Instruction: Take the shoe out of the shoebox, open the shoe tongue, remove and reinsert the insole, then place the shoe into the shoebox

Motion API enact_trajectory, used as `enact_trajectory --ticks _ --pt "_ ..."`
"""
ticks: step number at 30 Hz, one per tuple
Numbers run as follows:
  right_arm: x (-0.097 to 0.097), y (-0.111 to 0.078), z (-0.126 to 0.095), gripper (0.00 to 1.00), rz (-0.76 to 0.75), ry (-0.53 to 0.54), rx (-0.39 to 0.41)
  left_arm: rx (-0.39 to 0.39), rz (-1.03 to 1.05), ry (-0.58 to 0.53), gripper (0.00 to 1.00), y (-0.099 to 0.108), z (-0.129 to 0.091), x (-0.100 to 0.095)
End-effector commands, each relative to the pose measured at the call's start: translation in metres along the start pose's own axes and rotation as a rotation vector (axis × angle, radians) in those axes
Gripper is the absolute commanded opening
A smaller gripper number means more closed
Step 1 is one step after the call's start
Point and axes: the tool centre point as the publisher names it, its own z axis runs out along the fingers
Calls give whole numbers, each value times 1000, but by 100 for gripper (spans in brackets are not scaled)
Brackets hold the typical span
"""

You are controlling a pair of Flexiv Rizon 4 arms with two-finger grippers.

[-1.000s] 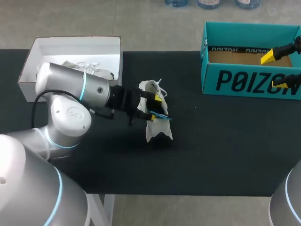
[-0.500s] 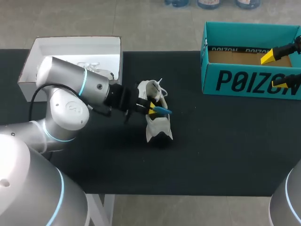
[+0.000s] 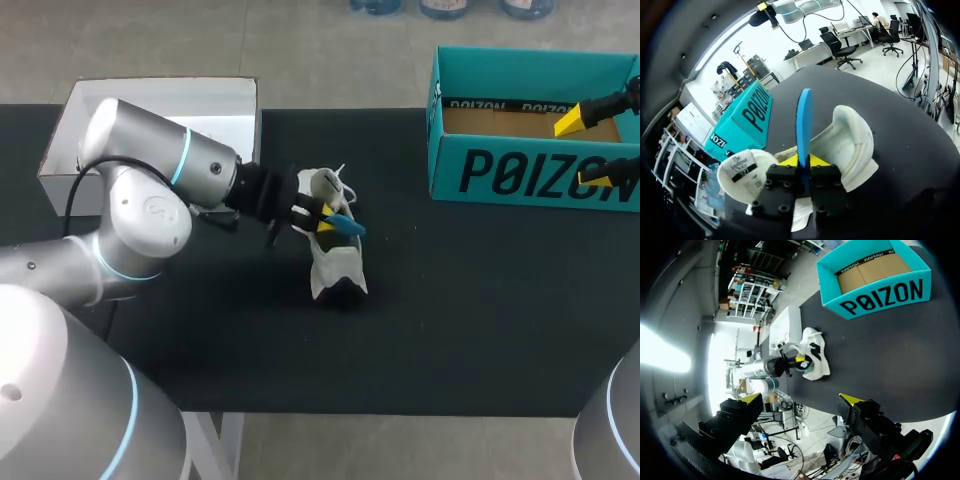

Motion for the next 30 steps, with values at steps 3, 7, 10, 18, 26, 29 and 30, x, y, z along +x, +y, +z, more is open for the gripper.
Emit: enact_trajectory --ticks 3,7,10,18,26,29,30 --pt "0 0 1 100 2 -3 -1 8 18 -11 40 -18 -6 4" --pt "0 0 1 100 2 -3 -1 12 21 -5 39 -22 -7 6" --pt "0 0 1 100 2 -3 -1 12 18 -2 28 -23 -7 10" --pt "0 0 1 100 2 -3 -1 6 1 26 0 -15 1 17" --pt "0 0 1 100 2 -3 -1 -24 -4 30 0 1 0 16" --pt "0 0 1 100 2 -3 -1 -31 -10 25 0 8 0 16" --pt "0 0 1 100 2 -3 -1 -31 -10 24 0 8 0 16"
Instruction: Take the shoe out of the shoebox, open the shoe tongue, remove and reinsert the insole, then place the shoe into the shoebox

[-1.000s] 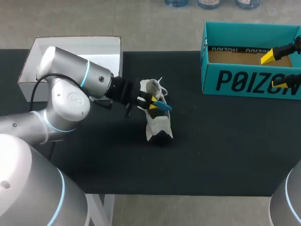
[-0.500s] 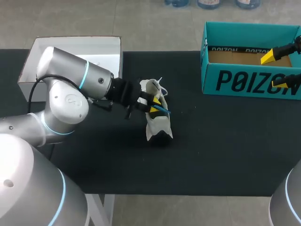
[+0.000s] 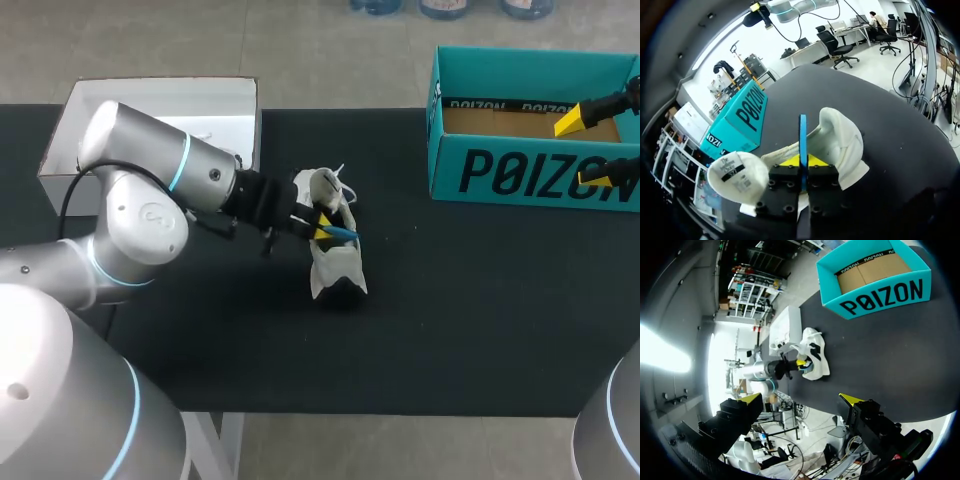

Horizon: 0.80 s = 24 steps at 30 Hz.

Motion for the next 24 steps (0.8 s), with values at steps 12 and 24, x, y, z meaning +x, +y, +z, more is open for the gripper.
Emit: enact_trajectory --ticks 12,24 --pt "0 0 1 100 2 -3 -1 20 29 -17 32 -27 -3 4" --pt "0 0 1 100 2 -3 -1 10 29 21 0 -19 5 5"
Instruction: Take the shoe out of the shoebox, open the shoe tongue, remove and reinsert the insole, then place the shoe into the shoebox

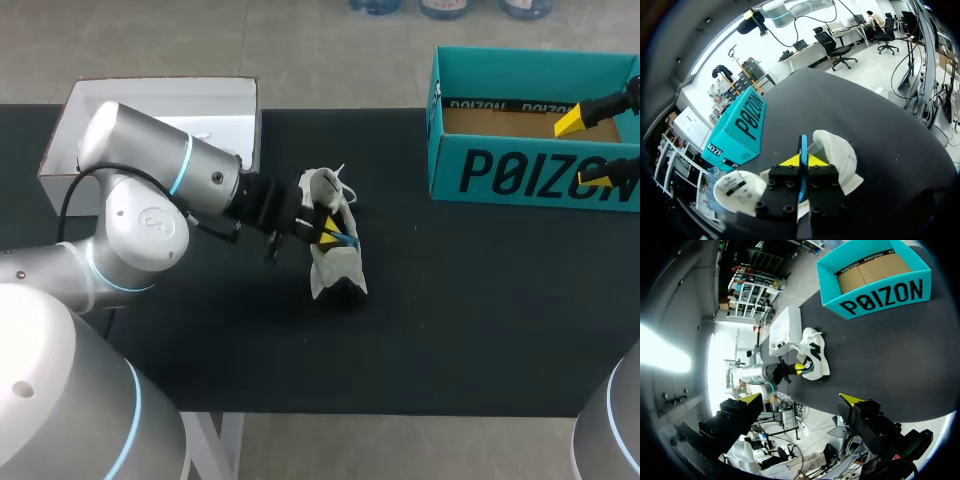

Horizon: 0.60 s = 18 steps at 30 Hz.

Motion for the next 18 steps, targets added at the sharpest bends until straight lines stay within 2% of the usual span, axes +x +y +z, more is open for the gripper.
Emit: enact_trajectory --ticks 1,15,18 --pt "0 0 1 100 2 -3 -1 -9 -5 19 0 10 7 -3" --pt "0 0 1 100 2 -3 -1 -40 -9 2 0 32 11 -2" --pt "0 0 1 100 2 -3 -1 -36 -14 2 0 27 11 1"
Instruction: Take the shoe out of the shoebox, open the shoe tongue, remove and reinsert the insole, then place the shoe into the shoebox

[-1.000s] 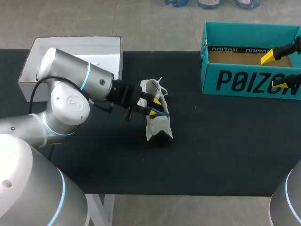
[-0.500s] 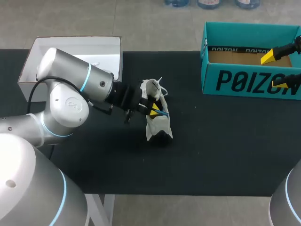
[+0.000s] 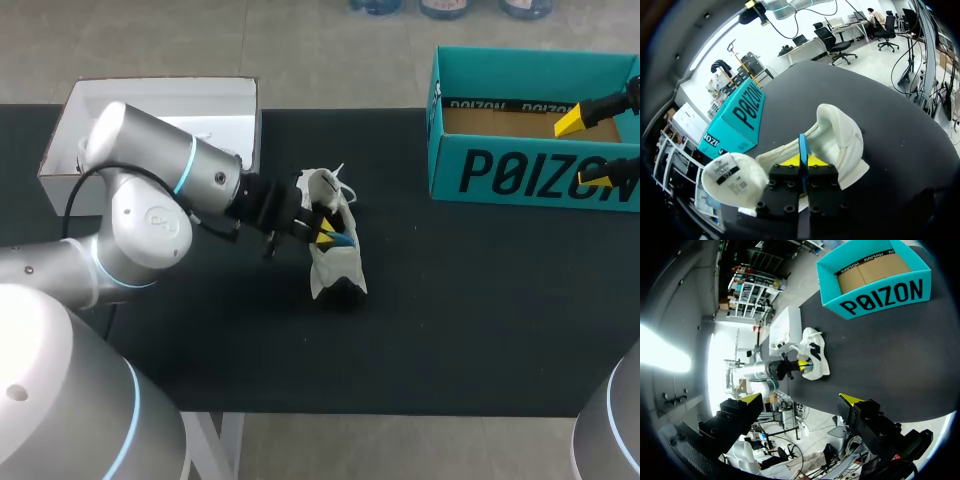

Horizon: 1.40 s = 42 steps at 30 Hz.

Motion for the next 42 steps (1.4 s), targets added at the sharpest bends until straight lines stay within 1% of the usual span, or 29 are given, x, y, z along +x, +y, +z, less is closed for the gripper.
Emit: enact_trajectory --ticks 1,2,3,5,6,7,9,10,11,14,17,21,29,31,33,34,35,36,37,38,39,40,42 --pt "0 0 1 100 2 -3 -1 9 1 -10 11 -4 3 4" --pt "0 0 1 100 2 -3 -1 17 5 -17 32 -8 2 4" --pt "0 0 1 100 2 -3 -1 23 13 -24 43 -12 0 5" --pt "0 0 1 100 2 -3 -1 22 12 -23 47 -17 -2 6" --pt "0 0 1 100 2 -3 -1 22 14 -22 47 -20 -4 6" --pt "0 0 1 100 2 -3 -1 14 21 -20 41 -23 -5 6" --pt "0 0 1 100 2 -3 -1 9 22 -18 35 -26 -7 6" --pt "0 0 1 100 2 -3 -1 0 29 -18 27 -27 -8 6" --pt "0 0 1 100 2 -3 -1 1 28 -20 23 -28 -9 6" --pt "0 0 1 100 2 -3 -1 -2 30 -23 17 -28 -11 7" --pt "0 0 1 100 2 -3 -1 -4 27 -21 0 -27 -11 8" --pt "0 0 1 100 2 -3 -1 8 16 -11 0 -23 -6 8" --pt "0 0 1 100 2 -3 -1 52 -14 34 0 -9 15 5" --pt "0 0 1 100 2 -3 -1 56 -20 43 0 -8 17 5" --pt "0 0 1 100 2 -3 -1 60 -22 47 0 -11 16 5" --pt "0 0 1 100 2 -3 -1 69 -18 45 19 -14 14 5" --pt "0 0 1 100 2 -3 -1 73 -17 42 35 -17 10 4" --pt "0 0 1 100 2 -3 -1 74 -16 42 46 -21 6 5" --pt "0 0 1 100 2 -3 -1 76 -13 41 61 -25 2 5" --pt "0 0 1 100 2 -3 -1 81 -8 41 80 -29 -2 5" --pt "0 0 1 100 2 -3 -1 79 -1 40 93 -34 -6 5" --pt "0 0 1 100 2 -3 -1 77 4 41 100 -37 -9 5" --pt "0 0 1 100 2 -3 -1 66 9 50 100 -42 -14 5"
